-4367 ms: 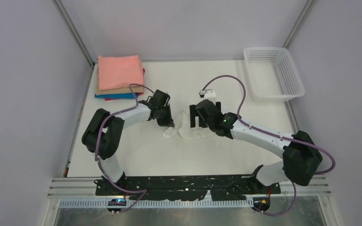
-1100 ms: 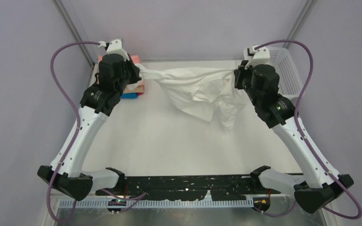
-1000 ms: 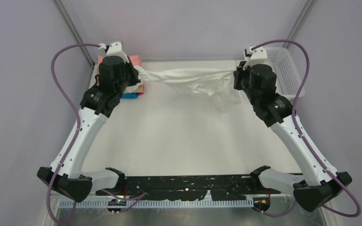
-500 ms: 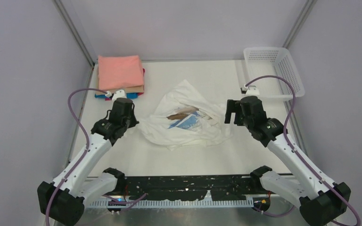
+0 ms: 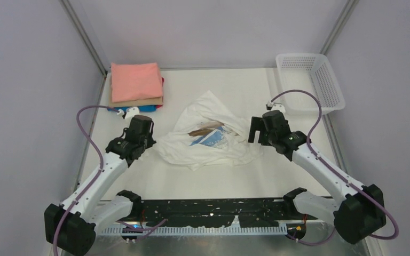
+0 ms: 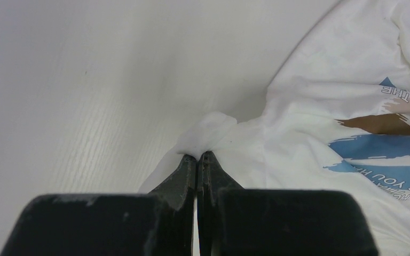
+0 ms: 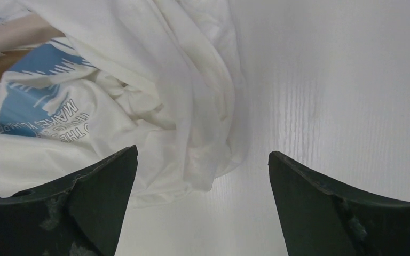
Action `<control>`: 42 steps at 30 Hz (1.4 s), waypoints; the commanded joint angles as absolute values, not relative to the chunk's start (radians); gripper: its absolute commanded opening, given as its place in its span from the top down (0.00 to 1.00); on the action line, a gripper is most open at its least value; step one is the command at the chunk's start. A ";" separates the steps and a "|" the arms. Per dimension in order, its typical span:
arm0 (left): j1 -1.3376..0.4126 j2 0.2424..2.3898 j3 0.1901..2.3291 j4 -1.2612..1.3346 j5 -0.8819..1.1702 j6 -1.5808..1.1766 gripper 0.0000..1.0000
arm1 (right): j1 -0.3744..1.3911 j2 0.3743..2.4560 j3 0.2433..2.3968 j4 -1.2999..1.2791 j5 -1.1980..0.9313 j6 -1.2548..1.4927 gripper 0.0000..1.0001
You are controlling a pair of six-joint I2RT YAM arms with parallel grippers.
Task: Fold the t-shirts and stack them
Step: Flatten out the tshirt
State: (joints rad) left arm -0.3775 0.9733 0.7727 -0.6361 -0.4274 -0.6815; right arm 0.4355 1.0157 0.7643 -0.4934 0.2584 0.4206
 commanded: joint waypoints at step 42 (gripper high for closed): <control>-0.368 0.556 1.305 -0.640 -0.499 -0.457 1.00 | 0.443 0.727 1.464 -0.633 0.560 0.231 0.94</control>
